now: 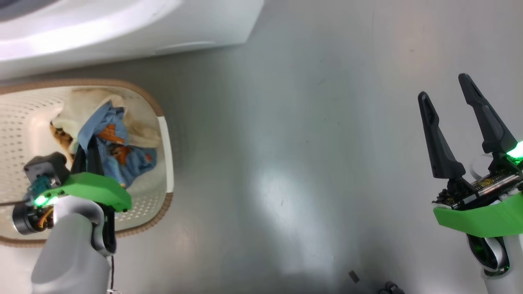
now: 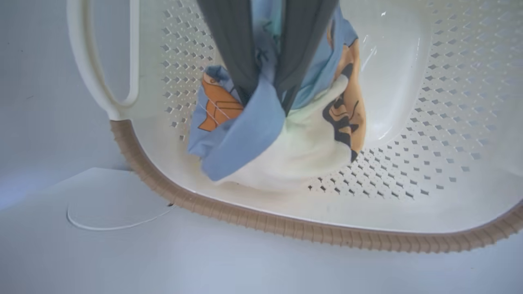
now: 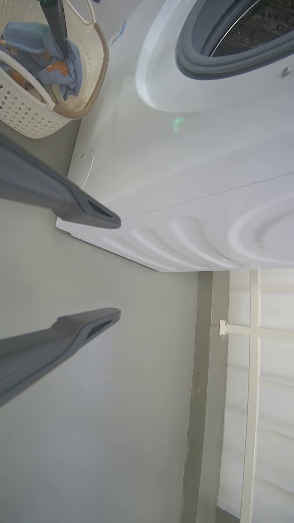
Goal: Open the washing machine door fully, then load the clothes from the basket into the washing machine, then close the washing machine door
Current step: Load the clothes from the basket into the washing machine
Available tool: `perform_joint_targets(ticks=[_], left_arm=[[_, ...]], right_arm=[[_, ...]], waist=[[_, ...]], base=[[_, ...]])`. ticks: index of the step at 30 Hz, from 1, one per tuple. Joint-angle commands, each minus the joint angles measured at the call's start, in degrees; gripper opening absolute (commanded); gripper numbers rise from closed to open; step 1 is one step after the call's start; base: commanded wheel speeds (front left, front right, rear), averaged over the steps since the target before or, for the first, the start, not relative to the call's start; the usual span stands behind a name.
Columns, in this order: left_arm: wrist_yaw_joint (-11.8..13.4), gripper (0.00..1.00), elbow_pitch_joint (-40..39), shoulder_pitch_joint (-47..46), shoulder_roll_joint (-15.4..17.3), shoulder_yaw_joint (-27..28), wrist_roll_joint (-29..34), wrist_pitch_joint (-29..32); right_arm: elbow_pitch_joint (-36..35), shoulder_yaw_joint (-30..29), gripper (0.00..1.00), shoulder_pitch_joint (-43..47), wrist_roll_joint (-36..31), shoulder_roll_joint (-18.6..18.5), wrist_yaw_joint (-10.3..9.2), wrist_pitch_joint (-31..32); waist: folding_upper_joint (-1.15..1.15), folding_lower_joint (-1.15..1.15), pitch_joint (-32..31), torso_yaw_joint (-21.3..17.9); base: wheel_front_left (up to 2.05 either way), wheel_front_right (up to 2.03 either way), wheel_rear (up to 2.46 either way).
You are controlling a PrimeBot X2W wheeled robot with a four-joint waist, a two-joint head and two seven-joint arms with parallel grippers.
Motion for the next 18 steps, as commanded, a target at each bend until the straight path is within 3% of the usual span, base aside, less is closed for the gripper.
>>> perform_joint_targets(ticks=[1,18], left_arm=[[0.82,0.0,-5.0,4.35,1.07,2.66,1.72,-0.7],[0.76,0.0,-31.0,19.7,-1.51,7.87,11.2,-0.71]], right_arm=[[-0.9,0.69,1.0,3.25,-0.27,-0.9,0.09,-0.26],[2.35,-0.81,1.0,9.78,-0.42,-0.58,0.09,-0.26]], waist=[[0.0,0.0,-4.07,2.04],[0.0,0.0,-17.48,4.13]], base=[[0.0,0.0,0.0],[0.0,0.0,0.0]])
